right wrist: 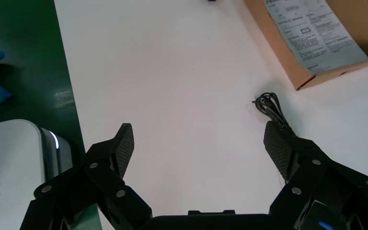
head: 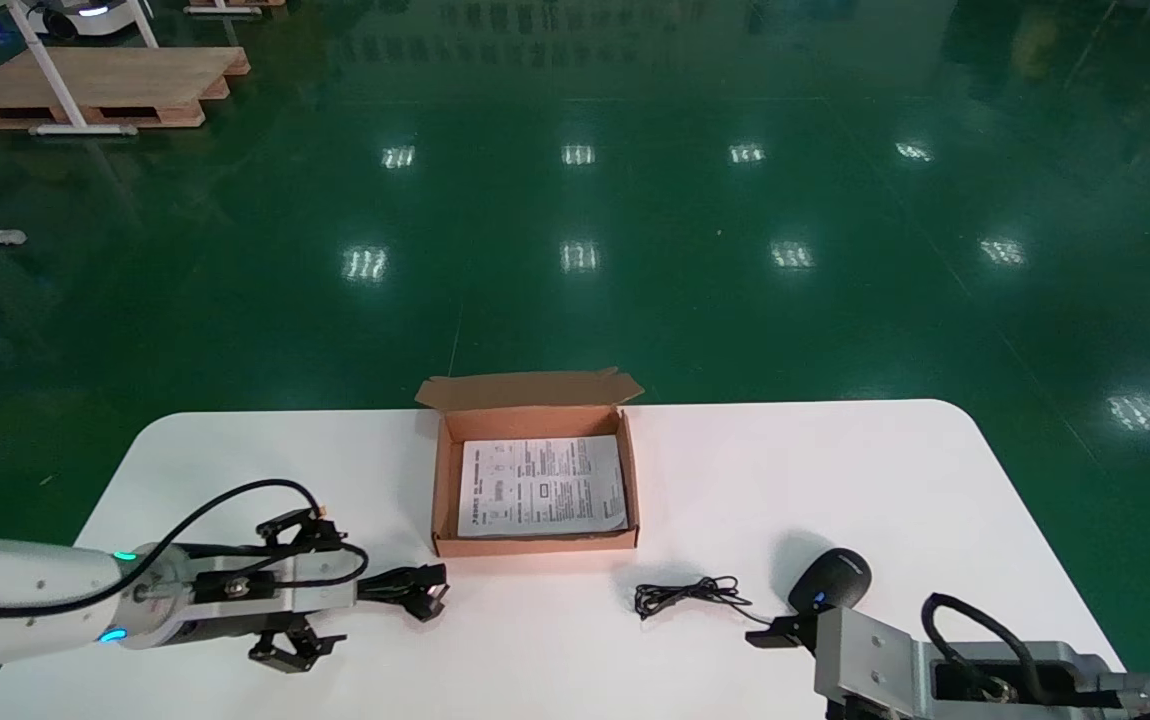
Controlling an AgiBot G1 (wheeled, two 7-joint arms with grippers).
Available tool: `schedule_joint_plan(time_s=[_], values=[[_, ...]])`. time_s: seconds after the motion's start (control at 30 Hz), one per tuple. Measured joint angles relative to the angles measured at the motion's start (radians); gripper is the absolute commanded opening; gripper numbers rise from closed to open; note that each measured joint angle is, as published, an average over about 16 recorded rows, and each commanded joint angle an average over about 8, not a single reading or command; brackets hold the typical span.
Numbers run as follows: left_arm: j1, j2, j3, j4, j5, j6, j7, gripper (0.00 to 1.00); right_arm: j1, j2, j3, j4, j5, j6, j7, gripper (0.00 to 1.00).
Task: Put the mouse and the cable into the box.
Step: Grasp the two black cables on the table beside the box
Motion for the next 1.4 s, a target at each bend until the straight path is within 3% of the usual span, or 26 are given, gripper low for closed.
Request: schedule_joint_plan(time_s=[0.37, 0.93, 1.17, 1.4], values=[[-0.021, 0.052, 0.015, 0.077, 0.036, -0.021, -0.005, 1.0, -0.005, 0.021, 0.012, 0.003, 0.011, 0.003, 0.0, 1.0], [0.014, 0.05, 0.037, 0.03, 0.12, -0.046, -0.065, 1.0, -0.017, 0.012, 0.009, -0.002, -0.007, 0.029, 0.0, 1.0], [0.027, 0.041, 0.04, 0.0, 0.147, -0.042, -0.108, 1.0, -0.004, -0.066, -0.021, -0.034, -0.076, 0.083, -0.017, 1.0], [0.032, 0.036, 0.04, -0.018, 0.156, -0.038, -0.131, 1.0, 0.058, -0.233, -0.083, -0.194, -0.227, 0.186, -0.065, 1.0]])
